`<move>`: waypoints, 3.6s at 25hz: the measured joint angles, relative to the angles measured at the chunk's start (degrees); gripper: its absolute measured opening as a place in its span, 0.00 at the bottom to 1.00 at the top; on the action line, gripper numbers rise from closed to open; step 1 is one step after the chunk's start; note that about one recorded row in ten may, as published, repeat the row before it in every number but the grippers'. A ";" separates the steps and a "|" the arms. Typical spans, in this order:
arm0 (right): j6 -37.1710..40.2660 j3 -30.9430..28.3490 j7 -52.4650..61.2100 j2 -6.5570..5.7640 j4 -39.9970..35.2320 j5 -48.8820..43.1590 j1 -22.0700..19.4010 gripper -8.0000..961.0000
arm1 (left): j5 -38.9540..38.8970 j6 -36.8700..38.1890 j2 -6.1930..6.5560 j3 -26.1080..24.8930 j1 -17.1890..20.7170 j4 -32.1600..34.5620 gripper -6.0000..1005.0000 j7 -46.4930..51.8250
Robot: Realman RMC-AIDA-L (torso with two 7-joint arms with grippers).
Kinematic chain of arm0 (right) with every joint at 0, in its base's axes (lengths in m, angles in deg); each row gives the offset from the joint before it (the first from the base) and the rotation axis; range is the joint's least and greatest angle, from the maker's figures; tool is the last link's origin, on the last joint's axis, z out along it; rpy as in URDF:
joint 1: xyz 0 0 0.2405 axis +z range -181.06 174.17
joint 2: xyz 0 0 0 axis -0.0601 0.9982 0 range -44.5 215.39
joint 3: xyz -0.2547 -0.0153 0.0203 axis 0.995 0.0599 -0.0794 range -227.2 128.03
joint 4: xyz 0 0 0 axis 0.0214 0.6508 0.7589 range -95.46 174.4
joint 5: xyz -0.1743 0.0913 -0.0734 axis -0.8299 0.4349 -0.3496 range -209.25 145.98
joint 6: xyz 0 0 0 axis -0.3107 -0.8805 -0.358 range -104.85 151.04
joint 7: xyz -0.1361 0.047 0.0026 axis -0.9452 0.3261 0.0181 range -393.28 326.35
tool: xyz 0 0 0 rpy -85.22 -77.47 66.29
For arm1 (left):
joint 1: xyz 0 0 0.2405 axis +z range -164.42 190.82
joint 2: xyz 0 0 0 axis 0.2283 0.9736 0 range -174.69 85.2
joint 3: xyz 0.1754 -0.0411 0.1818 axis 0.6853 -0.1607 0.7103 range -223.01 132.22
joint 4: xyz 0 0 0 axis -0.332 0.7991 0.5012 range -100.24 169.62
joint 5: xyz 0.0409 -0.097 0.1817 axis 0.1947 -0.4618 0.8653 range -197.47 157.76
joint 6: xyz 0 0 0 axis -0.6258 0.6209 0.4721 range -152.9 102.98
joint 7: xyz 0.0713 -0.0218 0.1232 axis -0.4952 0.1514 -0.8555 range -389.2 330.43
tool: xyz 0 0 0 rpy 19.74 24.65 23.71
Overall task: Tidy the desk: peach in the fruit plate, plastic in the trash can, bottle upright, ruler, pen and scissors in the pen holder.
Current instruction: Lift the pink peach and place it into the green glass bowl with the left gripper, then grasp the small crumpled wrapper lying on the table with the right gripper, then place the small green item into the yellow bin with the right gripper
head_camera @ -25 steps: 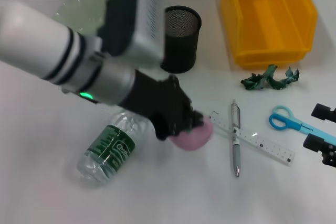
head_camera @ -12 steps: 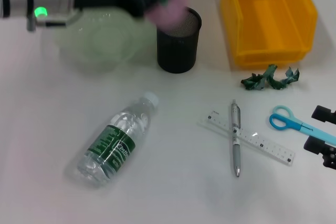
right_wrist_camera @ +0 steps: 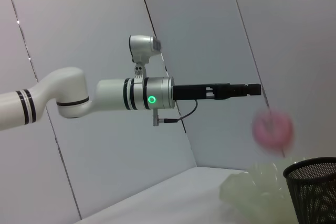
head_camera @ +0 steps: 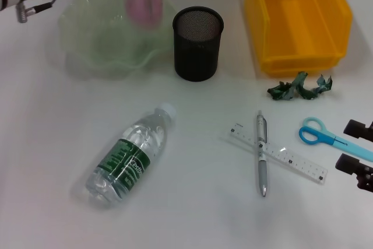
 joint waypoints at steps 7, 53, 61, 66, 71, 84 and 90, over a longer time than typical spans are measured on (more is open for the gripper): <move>-0.03 0.00 0.00 0.18 0.01 0.06 -0.06 0.78 | -4.12 -0.67 0.29 -0.61 4.16 0.40 0.45 -0.90; -36.20 32.26 71.08 1.16 -24.92 -47.40 29.42 0.78 | -3.09 49.13 0.40 -1.81 6.60 -14.16 0.83 -22.36; -39.66 32.88 70.91 1.19 -22.27 -47.22 29.59 0.58 | -3.02 48.39 0.43 -1.55 6.49 -15.16 0.83 -22.49; -41.23 34.88 70.77 1.35 -22.22 -46.26 29.06 0.42 | -2.81 48.30 0.43 -1.33 6.34 -15.38 0.83 -22.54; -42.21 36.09 70.58 1.49 -22.14 -45.62 28.55 0.18 | -2.73 48.30 0.42 -1.33 6.31 -15.42 0.83 -22.56; -29.26 34.91 66.77 0.88 -41.61 -30.76 19.16 0.01 | -2.63 48.62 0.42 -1.35 6.44 -15.49 0.83 -22.56; -24.73 23.11 64.69 -0.68 -49.03 -16.16 16.53 0.01 | -2.64 48.66 0.42 -1.34 6.25 -15.47 0.83 -22.53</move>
